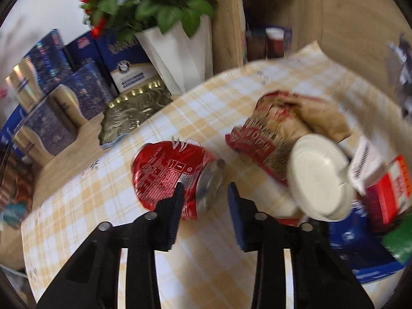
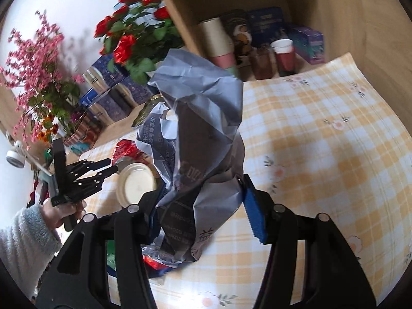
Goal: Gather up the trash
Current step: 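Grasp the crushed red can with the left gripper while the right holds the bag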
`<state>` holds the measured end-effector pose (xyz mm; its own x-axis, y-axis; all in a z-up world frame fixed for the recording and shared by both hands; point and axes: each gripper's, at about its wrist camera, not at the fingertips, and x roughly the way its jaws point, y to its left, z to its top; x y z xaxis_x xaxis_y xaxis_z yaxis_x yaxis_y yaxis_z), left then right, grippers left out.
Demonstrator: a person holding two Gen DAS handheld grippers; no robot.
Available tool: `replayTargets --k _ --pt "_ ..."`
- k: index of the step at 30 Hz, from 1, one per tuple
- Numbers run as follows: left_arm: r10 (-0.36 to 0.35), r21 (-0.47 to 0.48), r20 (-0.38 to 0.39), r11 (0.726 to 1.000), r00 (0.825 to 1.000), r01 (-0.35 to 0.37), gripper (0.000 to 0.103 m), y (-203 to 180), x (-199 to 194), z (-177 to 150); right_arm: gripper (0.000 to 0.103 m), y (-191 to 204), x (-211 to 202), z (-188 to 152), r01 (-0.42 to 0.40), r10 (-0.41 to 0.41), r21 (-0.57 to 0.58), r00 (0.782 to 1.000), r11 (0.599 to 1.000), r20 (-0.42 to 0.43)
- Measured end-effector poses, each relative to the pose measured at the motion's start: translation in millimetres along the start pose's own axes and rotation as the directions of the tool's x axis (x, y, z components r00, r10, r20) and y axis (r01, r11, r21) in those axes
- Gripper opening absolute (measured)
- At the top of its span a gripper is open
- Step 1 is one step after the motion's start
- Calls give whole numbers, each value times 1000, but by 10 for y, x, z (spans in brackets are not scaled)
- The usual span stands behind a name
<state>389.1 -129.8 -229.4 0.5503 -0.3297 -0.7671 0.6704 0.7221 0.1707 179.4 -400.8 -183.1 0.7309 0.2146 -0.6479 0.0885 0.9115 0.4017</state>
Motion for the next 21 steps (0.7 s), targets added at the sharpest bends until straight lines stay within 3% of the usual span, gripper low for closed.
replayTargets --k 10,12,21 --pt "20 2 -36 1000 999 -19 32 48 322 88 56 -122 -80 -67 16 -16 -4 1000 1000 16" --pt "33 -9 -25 999 999 -33 21 29 286 99 56 -99 -78 -95 14 -14 -5 1000 1000 11" --pt "1 -235 46 972 999 10 18 213 -266 -70 56 140 -155 -280 -6 6 -30 1000 1000 -8"
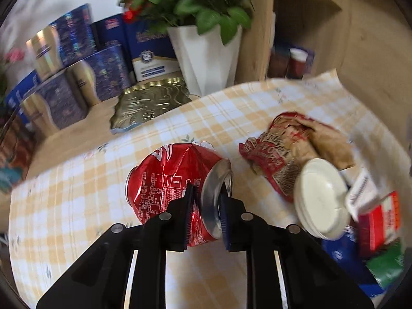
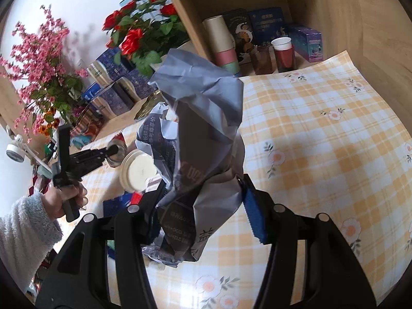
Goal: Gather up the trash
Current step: 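Grasp the crushed red can with the left gripper while the right holds the bag, then carry both items to the bin and open the right gripper to drop the grey bag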
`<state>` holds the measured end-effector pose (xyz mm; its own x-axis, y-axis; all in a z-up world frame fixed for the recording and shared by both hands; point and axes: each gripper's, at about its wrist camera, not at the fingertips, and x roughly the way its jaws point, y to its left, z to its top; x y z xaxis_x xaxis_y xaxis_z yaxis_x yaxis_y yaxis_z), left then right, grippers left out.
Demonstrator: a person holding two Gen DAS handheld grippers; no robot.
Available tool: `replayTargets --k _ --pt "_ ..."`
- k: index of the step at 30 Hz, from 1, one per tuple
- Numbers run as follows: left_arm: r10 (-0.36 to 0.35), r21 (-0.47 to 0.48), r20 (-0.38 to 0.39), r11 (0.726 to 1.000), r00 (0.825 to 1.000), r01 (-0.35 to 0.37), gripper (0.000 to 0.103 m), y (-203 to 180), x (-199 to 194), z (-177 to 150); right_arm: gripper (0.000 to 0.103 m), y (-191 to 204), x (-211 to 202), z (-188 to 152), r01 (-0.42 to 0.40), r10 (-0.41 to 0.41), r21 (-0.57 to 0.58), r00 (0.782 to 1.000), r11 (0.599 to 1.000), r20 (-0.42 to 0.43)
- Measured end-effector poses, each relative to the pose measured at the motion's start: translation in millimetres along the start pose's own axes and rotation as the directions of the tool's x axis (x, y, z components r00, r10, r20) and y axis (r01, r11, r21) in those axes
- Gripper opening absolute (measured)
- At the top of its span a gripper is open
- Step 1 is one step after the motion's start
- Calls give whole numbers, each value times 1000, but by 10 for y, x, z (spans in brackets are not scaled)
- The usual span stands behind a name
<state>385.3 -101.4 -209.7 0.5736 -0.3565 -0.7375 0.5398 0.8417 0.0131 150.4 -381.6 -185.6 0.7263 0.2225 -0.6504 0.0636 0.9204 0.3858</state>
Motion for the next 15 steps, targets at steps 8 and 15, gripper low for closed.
replayTargets --k 8,15 --pt "-67 -163 75 983 995 78 18 -2 -898 -358 56 343 -222 -280 -36 35 -25 999 999 -18" --pt "-103 -192 113 974 988 123 18 -242 -1739 -836 56 677 -542 -602 -75 73 -66 997 995 -36"
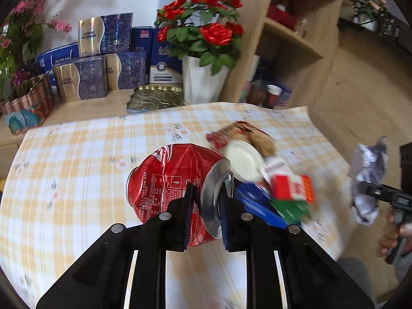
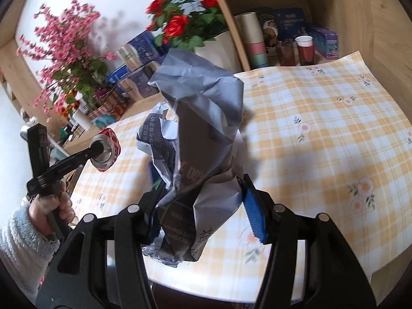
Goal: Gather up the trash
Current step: 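Carry both items to the bin and open the right gripper to drop the grey bag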
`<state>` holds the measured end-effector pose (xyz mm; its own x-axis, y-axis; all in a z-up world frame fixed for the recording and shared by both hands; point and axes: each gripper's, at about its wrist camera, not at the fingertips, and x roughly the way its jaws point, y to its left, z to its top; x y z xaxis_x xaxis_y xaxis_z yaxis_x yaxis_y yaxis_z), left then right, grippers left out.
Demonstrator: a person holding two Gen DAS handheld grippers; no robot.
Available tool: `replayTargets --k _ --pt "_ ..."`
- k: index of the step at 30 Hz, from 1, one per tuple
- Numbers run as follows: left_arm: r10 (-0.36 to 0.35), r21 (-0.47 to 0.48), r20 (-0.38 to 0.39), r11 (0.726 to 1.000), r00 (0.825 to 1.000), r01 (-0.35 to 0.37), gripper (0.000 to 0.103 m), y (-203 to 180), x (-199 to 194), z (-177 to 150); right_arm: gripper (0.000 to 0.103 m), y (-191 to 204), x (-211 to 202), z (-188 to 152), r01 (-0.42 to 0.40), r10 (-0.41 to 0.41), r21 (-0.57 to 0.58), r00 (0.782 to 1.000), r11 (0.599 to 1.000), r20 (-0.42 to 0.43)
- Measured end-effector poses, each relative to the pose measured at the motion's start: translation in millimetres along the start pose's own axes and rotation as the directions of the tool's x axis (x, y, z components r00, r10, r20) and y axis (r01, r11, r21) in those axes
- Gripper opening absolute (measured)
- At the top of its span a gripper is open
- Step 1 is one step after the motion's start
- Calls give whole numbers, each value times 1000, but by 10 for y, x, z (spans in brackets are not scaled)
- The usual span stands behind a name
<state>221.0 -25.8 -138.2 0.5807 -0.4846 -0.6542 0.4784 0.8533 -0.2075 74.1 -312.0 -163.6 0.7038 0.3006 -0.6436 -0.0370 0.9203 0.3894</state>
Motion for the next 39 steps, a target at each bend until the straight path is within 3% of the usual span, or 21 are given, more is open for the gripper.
replayTargets --k 10,17,23,30,39 --pt "-52 -59 60 997 997 56 18 -458 -1048 -781 56 391 -390 -610 -60 57 -70 998 996 -42" --pt "-85 -93 93 991 992 94 18 -726 -1480 -1401 56 665 -320 -1279 -126 86 -189 975 974 -203" --pt "-96 -84 81 991 992 103 18 -853 -1598 -1763 56 741 -68 -1860 -186 92 -234 928 954 -361" --pt "-80 -94 57 992 995 85 18 -845 -1594 -1988 56 874 594 -2388 -168 -19 -295 843 941 -538" --pt "-55 -110 50 992 997 60 18 -782 -1598 -2109 57 858 1343 -2867 -89 -157 -331 747 939 -646"
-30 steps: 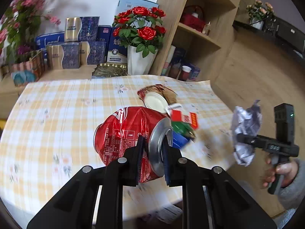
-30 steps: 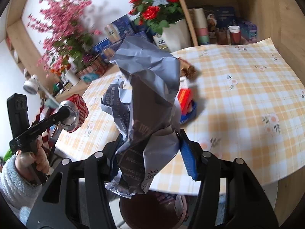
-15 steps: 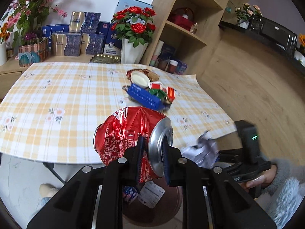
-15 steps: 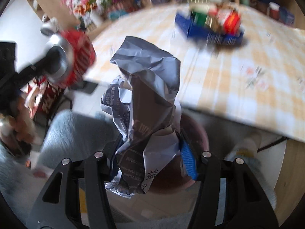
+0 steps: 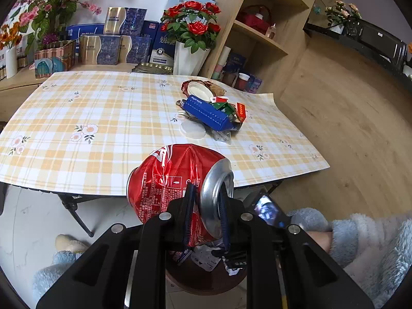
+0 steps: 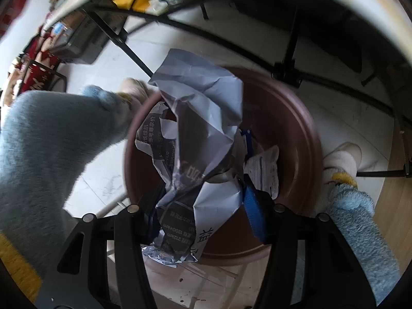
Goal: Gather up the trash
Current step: 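Carry both items to the bin and open the right gripper to drop the grey bag, then lower the red can in the left gripper into the brown bin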
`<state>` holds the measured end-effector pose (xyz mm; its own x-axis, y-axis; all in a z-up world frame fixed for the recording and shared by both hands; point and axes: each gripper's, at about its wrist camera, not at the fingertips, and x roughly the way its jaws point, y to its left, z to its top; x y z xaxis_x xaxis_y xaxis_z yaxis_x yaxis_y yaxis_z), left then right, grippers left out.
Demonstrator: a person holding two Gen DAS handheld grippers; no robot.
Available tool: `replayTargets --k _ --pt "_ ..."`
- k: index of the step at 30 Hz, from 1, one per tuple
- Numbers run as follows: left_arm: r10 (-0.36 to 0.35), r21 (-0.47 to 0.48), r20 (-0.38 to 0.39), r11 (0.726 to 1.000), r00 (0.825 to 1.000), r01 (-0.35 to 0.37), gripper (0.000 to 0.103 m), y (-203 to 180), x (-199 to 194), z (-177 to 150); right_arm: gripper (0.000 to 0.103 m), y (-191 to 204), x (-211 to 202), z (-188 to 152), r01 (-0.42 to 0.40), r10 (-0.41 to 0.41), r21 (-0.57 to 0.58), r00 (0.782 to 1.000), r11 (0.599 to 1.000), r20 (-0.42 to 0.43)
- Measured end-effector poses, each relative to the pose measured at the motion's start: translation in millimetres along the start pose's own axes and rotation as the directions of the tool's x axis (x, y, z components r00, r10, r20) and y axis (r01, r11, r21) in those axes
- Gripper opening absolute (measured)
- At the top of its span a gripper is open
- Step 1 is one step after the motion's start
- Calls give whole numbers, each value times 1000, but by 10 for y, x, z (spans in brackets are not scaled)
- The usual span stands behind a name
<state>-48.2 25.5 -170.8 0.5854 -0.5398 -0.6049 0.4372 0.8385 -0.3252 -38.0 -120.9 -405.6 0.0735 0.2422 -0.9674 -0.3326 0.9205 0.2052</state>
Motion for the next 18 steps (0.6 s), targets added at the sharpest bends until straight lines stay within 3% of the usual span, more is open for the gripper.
replayTargets --k 6,12,16,18 --pt "4 -12 -6 1000 1000 -4 18 48 25 -36 70 41 102 -26 -79 80 47 997 996 -9" --pt "0 -15 -18 1000 1000 0 18 59 77 -55 88 -50 -124 -31 -168 163 54 984 984 74" --pt "6 16 -25 1000 1000 -5 18 14 107 -75 90 -172 -372 -10 -190 178 81 975 979 134" --pt "3 21 -26 1000 1000 -2 18 5 125 -84 92 -247 -613 -42 -201 178 93 961 975 209"
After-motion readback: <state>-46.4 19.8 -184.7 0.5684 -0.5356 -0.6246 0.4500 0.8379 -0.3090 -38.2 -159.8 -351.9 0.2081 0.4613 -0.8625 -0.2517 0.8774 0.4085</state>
